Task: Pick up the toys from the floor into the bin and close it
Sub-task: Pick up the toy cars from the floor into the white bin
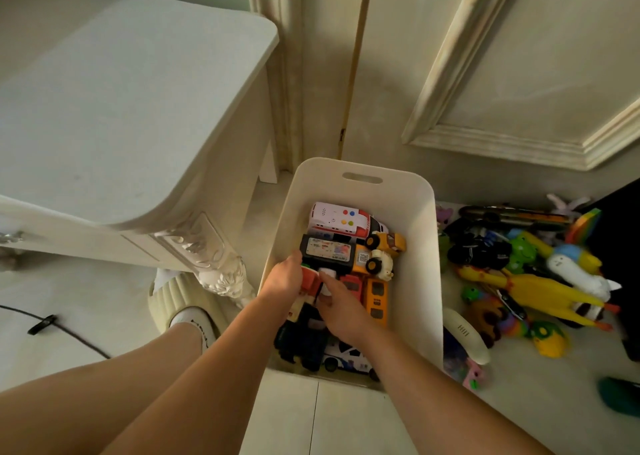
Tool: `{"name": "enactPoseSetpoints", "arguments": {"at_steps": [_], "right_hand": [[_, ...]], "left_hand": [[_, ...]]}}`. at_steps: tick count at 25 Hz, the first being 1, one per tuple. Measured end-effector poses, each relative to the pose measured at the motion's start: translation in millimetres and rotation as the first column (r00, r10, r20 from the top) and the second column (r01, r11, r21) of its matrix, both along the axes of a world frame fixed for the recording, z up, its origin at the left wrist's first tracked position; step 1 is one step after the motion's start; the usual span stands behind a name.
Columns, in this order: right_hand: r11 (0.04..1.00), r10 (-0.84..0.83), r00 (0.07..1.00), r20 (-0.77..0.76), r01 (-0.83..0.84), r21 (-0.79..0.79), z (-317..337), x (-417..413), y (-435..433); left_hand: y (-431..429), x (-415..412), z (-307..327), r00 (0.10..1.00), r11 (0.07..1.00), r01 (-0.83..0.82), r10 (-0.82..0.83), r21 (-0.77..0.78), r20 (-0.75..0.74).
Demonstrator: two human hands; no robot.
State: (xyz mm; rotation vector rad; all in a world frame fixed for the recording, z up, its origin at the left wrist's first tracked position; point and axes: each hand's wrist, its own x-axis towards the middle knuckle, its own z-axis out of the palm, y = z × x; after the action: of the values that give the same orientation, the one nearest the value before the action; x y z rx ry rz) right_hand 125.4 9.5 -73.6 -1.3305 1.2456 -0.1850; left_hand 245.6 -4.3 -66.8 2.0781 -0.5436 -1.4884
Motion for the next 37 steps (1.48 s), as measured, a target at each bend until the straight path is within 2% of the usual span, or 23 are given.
{"name": "enactPoseSetpoints", "arguments": {"at_steps": [2, 4, 6, 8, 10, 11, 13, 15, 16, 18, 22, 25, 27, 28, 30, 31, 33, 35, 37], "right_hand": [[0.994, -0.095, 0.995, -0.024, 0.094, -0.057, 14.6, -3.4, -8.6], [0.945, -0.275, 0.961, 0.037, 0.277, -0.176, 28.6, -8.2, -22.2], [0.797, -0.466, 0.870, 0.162, 0.492, -0.351, 41.8, -26.7, -42.1], [0.610, -0.594, 0.756, 0.275, 0.647, -0.459, 52.0, -59.6, -62.3], [0.484, -0.686, 0.682, 0.256, 0.689, -0.539, 50.1, -104.6, -81.5], [0.482, -0.729, 0.664, 0.165, 0.670, -0.565, 40.5, -131.8, -90.9], [0.612, -0.736, 0.665, -0.127, 0.573, -0.545, 11.5, -180.7, -106.4], [0.806, -0.561, 0.721, -0.407, 0.363, -0.468, -16.4, -214.5, -118.8], [0.869, -0.444, 0.749, -0.493, 0.226, -0.439, -26.1, -222.6, -125.7], [0.905, -0.287, 0.797, -0.531, 0.044, -0.424, -44.6, -220.5, -138.2], [0.949, -0.230, 0.873, -0.430, 0.103, -0.299, -86.5, -190.8, -155.8], [0.911, -0.347, 0.859, -0.378, 0.213, -0.352, -88.4, -195.1, -158.9], [0.822, -0.535, 0.829, -0.162, 0.465, -0.330, -69.3, -209.3, -168.3], [0.757, -0.622, 0.783, -0.027, 0.592, -0.275, -56.6, -217.7, -175.6], [0.643, -0.724, 0.666, 0.180, 0.746, -0.173, -28.5, -229.0, -191.4], [0.615, -0.739, 0.626, 0.247, 0.778, -0.131, -14.4, -228.4, -197.4], [0.610, -0.719, 0.615, 0.324, 0.782, -0.131, 6.2, -220.6, -206.7], [0.649, -0.662, 0.676, 0.322, 0.733, -0.204, 17.0, -212.4, -216.2], [0.692, -0.627, 0.707, 0.328, 0.699, -0.182, 20.0, -214.7, -225.6]], "left_hand": [[-9.8, -12.6, 11.0, 0.997, 0.996, 0.033, -0.027, -0.079, 0.076], [-23.5, -31.9, 29.0, 0.991, 0.964, 0.027, 0.010, -0.265, 0.136], [-40.5, -61.4, 49.6, 0.996, 0.887, 0.008, 0.035, -0.462, 0.084], [-54.7, -94.4, 62.9, 0.996, 0.811, 0.083, -0.061, -0.579, 0.057], [-64.1, -126.1, 70.4, 0.977, 0.763, 0.198, -0.201, -0.615, 0.066], [-69.3, -141.2, 71.4, 0.964, 0.751, 0.243, -0.259, -0.614, 0.065], [-83.0, -162.1, 68.3, 0.935, 0.746, 0.319, -0.348, -0.585, 0.067], [-106.8, -175.8, 62.6, 0.891, 0.733, 0.428, -0.440, -0.530, 0.111], [-122.7, -181.2, 59.5, 0.865, 0.718, 0.485, -0.478, -0.499, 0.152], [-152.8, -188.1, 50.9, 0.809, 0.675, 0.581, -0.538, -0.455, 0.235], [-192.1, -196.0, 29.7, 0.746, 0.640, 0.664, -0.602, -0.388, 0.284], [-206.1, -196.1, 27.1, 0.697, 0.596, 0.715, -0.649, -0.364, 0.305], [-214.5, -195.4, 31.4, 0.623, 0.541, 0.780, -0.721, -0.314, 0.305], [-217.6, -194.8, 34.5, 0.579, 0.511, 0.813, -0.758, -0.279, 0.299], [-222.8, -194.8, 39.8, 0.508, 0.452, 0.859, -0.810, -0.240, 0.292], [-223.8, -194.7, 41.2, 0.509, 0.449, 0.856, -0.818, -0.256, 0.267], [-223.4, -193.7, 42.4, 0.571, 0.492, 0.801, -0.798, -0.340, 0.193], [-222.6, -189.0, 41.4, 0.686, 0.579, 0.692, -0.714, -0.431, 0.141], [-221.6, -180.7, 42.1, 0.798, 0.689, 0.528, -0.603, -0.496, 0.012]]}}
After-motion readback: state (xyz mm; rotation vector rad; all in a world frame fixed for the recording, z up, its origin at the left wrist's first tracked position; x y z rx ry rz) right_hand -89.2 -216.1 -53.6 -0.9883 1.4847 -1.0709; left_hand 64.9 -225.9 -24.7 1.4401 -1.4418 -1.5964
